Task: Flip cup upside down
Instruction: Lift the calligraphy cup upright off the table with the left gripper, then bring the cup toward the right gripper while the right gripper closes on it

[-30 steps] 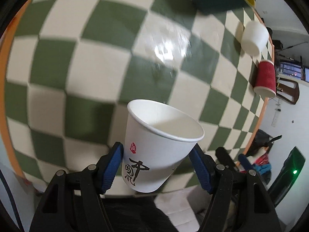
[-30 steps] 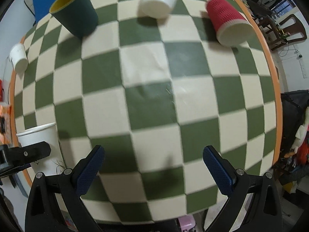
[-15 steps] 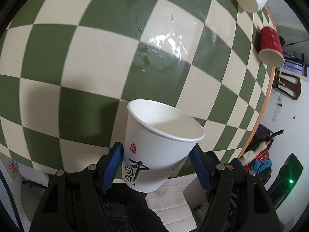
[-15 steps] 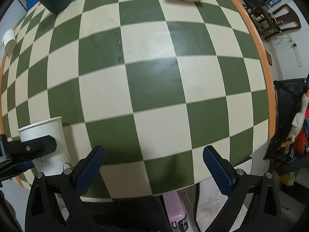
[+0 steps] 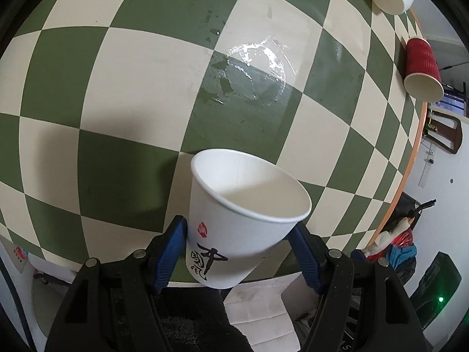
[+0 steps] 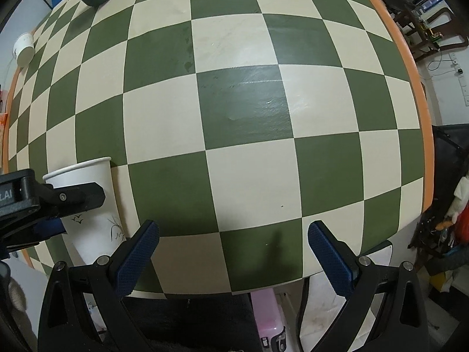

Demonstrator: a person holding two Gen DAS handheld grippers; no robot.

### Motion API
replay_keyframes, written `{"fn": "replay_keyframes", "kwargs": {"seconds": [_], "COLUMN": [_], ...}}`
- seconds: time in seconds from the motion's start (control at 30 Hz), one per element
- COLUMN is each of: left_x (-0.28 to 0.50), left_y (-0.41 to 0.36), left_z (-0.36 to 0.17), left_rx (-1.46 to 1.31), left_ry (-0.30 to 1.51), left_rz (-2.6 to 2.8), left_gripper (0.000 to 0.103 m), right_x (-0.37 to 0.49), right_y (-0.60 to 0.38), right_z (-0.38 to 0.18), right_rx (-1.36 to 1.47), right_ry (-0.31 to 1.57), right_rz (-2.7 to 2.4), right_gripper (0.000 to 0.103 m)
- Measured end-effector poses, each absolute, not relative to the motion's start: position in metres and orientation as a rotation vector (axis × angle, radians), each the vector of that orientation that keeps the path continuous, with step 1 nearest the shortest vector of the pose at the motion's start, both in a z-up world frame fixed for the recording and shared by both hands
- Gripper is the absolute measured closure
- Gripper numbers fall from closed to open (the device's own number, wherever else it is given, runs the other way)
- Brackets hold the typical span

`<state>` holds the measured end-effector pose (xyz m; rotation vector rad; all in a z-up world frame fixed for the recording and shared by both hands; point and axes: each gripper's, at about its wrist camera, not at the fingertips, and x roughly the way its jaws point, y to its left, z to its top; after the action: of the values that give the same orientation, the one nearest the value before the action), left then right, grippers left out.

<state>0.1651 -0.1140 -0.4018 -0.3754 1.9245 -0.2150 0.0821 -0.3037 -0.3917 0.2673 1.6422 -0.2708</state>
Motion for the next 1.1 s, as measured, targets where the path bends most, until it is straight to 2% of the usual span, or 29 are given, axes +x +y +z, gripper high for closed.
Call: {"fn": "replay_keyframes", "kwargs": {"seconds": [0.4,0.47,0.53,0.83,1.1], "left_x": [0.166,0.166,0.166,0.167,0.150], "left_y": [-0.110,-0.110,-0.110,-0.108,-0.097], "left_z": [-0.398,-0.397,-0.397,-0.382,-0.306], "left_rx": [-0.350,-0.349,-0.359,-0.358,-0.041], "left_ry": [1.916,1.917,1.913,1.871,1.593], "left_rz": [-0.222,-0.222,-0.223,-0.222,-0.185], "left_gripper": [0.034,0.031,0.022,0.022,0.022], "right_x": [0.076,0.079,0.080,0.073,0.061], "right_y": [-0.321,-0.319,-0.320,-0.329,-0.317], "right_z": [-0.375,-0.369,-0.368,-0.353,-0.303], "right_rx": [0.282,0.282,0.283,0.300,0.294], "right_ry": [1.618,1.618,1.617,1.601,1.518], "right_rz": [-0.291,-0.294,-0.294,-0.293,-0.215], "right_gripper": [0.000,0.000,0.000,0.000,0.000]}}
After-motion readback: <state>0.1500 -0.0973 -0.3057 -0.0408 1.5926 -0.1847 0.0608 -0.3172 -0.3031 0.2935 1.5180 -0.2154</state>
